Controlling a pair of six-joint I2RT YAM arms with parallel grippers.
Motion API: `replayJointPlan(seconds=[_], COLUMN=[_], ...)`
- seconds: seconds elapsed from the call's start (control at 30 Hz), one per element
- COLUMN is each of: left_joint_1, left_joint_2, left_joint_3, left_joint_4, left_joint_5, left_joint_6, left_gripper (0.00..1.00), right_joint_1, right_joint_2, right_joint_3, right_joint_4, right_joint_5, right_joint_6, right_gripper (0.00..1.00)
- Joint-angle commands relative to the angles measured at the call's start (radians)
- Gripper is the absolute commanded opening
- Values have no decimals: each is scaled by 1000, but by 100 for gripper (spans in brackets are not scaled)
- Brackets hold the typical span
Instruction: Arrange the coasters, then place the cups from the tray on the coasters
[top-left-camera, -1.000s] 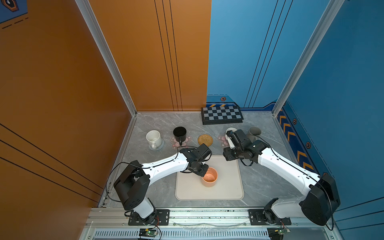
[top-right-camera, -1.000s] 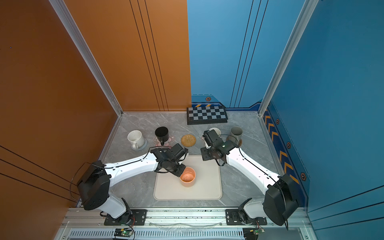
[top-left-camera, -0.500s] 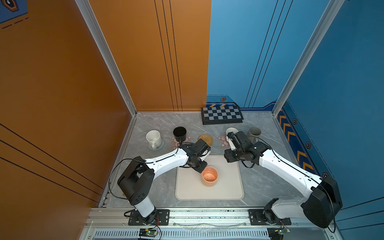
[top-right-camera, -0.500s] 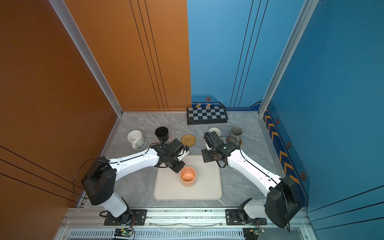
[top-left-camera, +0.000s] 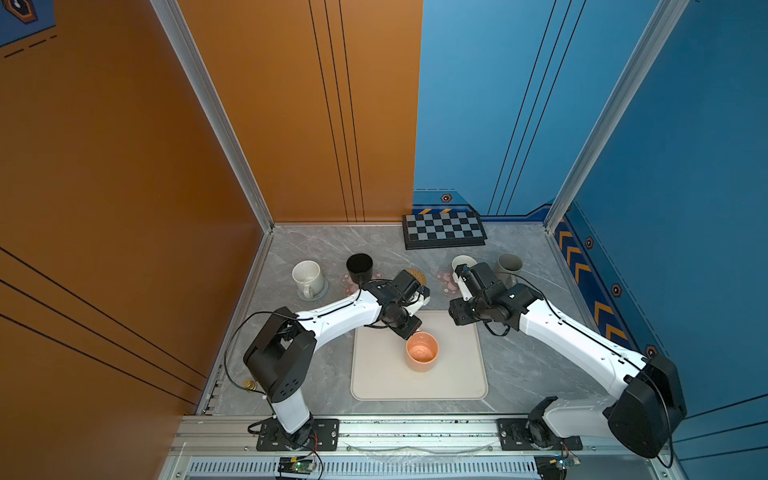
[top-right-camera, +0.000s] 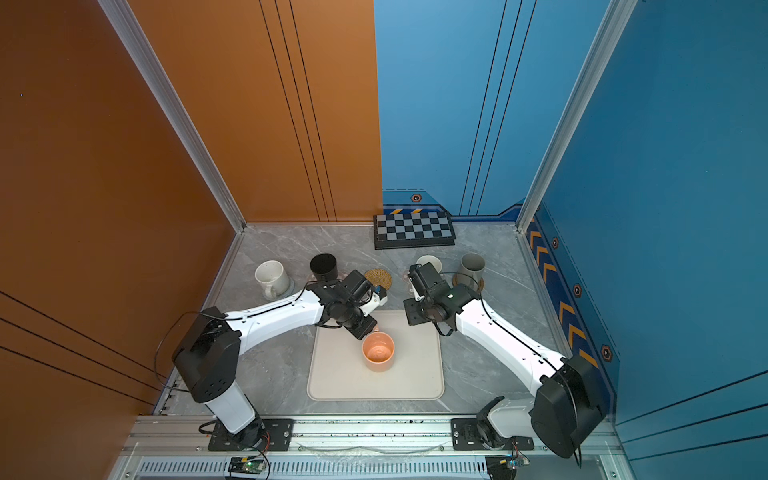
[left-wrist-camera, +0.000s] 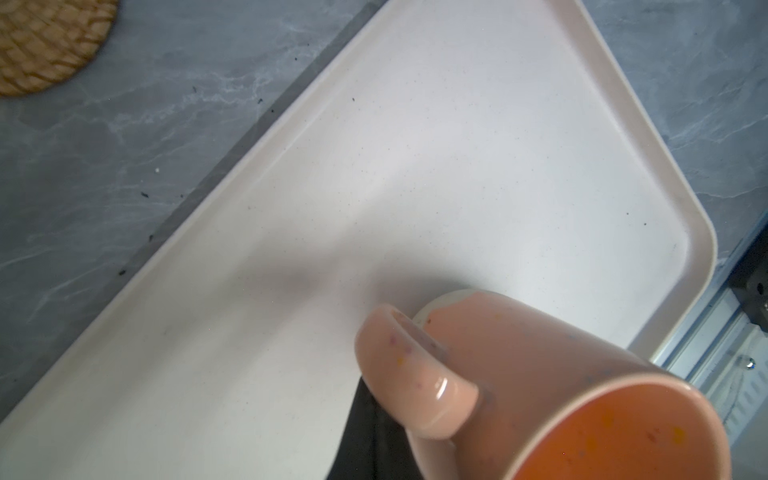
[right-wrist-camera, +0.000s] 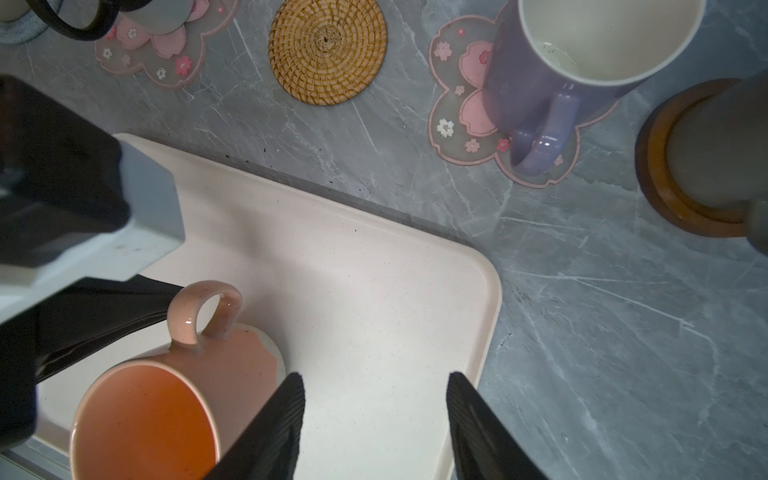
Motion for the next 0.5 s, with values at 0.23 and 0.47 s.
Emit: replayJointPlan(seconds=[0.23, 0.47], left_joint_1=[4, 35], left_joint_2=[66, 100], left_joint_3=[71, 98], left_joint_4=[29, 48], left_joint_5=[122, 227], left_joint_6=[62, 91], left_gripper=[5, 5], right_joint_1=[-2, 1], right_joint_2=[-24, -33], right_joint_3=[-21, -35], right_joint_4=[-41, -40], right_joint_5=[-21, -33], right_joint_6=[-24, -36], right_gripper=[57, 57])
